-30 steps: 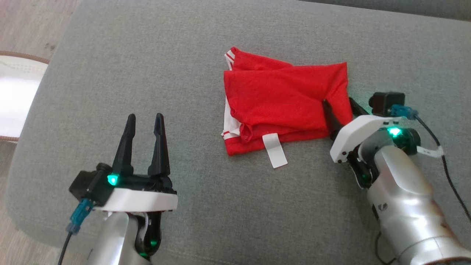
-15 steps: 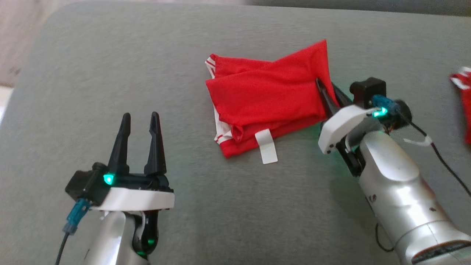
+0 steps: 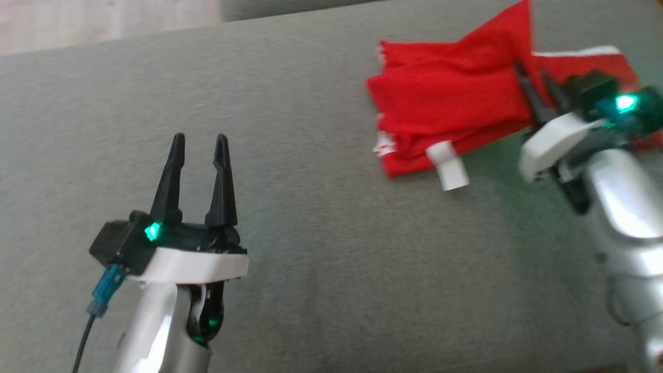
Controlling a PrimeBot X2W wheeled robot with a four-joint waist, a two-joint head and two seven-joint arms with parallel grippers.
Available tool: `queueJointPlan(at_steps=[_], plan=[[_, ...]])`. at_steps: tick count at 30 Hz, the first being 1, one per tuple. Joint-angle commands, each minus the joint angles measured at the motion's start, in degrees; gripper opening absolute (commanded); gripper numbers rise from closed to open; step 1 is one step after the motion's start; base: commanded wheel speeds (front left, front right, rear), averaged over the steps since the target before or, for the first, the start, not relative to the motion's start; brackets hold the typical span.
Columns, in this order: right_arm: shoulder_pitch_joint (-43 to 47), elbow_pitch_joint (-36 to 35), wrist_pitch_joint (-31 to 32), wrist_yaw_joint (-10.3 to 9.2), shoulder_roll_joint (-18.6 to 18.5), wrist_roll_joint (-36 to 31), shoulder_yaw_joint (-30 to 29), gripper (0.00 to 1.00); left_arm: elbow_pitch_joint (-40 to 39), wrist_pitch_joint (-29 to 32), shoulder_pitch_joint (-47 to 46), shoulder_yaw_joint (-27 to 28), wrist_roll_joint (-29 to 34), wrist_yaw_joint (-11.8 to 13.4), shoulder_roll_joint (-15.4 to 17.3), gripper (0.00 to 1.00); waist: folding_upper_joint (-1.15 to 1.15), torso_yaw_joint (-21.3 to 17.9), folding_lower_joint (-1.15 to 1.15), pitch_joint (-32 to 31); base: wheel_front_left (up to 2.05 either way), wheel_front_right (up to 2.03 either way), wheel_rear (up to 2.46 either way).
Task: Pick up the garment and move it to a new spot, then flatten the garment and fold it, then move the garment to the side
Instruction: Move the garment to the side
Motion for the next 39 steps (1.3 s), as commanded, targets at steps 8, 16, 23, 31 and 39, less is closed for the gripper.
queueJointPlan(at_steps=[8, 16, 23, 31, 39], plan=[[-1.0, -4.7, 3.3, -0.05, -10.1, 2.6, -2.0, 0.00, -0.9, -0.3, -4.1, 0.6, 1.3, -0.6, 0.4, 1.00, 0.00, -3.8, 0.00, 4.4, 0.00, 0.00, 0.00], [-1.1, -1.0, 5.1, -0.05, -16.2, 2.2, -8.1, 0.00, -0.2, -0.3, -5.2, -0.1, 1.6, -0.8, 0.4, 1.00, 0.00, -2.3, 0.00, 6.6, 0.00, 0.00, 0.00], [-1.0, 4.1, 5.8, -0.05, -16.9, -1.4, -15.4, 0.00, -0.1, -0.3, -5.6, -0.5, 1.5, -0.9, 0.4, 1.00, 0.00, -0.9, 0.00, 8.1, 0.00, 0.00, 0.00], [-1.2, 6.2, 4.6, -0.05, -14.5, -5.2, -21.3, 1.00, 0.1, -0.3, -6.1, -0.8, 1.7, -0.9, 0.4, 1.00, 0.00, -0.4, 0.00, 8.7, 0.00, 0.00, 0.00], [-1.3, 1.2, 0.3, -0.05, -7.5, -7.1, -23.9, 1.00, 0.5, -0.3, -5.5, 0.4, 1.7, -0.9, 0.4, 1.00, 0.00, -1.1, 0.00, 6.1, 0.00, 0.00, 0.00]])
